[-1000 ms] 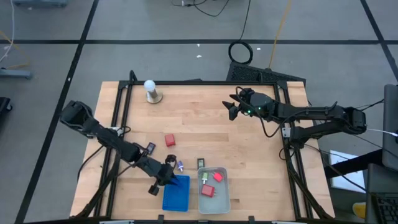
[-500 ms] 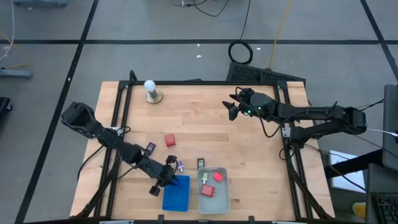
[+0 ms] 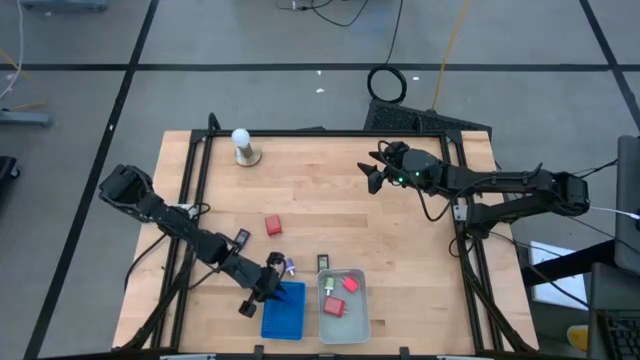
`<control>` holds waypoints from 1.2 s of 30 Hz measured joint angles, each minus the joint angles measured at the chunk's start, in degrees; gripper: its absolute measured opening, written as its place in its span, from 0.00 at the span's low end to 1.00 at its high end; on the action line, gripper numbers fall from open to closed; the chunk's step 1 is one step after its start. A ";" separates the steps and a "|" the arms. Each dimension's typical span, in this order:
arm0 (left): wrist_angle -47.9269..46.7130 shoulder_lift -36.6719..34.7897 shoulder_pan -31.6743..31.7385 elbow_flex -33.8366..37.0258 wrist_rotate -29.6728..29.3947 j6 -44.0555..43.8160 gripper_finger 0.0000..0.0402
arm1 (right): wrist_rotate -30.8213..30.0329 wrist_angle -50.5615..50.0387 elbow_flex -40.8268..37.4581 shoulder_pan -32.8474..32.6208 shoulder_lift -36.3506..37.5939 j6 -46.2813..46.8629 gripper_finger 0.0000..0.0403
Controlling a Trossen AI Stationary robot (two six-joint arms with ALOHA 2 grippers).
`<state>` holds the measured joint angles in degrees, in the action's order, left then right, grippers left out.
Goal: Pick & Place Office items
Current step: Put the blue digital clock into the blue bin, then put the red charger adapter into the gray bin
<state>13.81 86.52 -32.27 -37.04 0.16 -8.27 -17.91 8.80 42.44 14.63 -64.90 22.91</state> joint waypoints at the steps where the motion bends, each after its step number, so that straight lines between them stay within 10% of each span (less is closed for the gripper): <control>1: -0.02 0.00 0.00 0.00 0.00 -0.01 0.19 | 0.00 0.00 0.00 0.00 0.00 -0.06 0.66; 23: 2.72 -0.43 0.98 0.02 -3.37 -4.31 0.55 | 0.01 -0.02 0.00 0.00 0.00 -0.28 0.66; 36: 1.17 -6.94 4.88 -3.52 -3.69 -1.49 0.49 | 0.02 -0.46 0.00 0.00 0.00 -0.99 0.66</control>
<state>14.99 79.58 -27.39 -40.56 -3.53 -9.77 -17.89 8.34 42.44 14.63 -64.90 21.92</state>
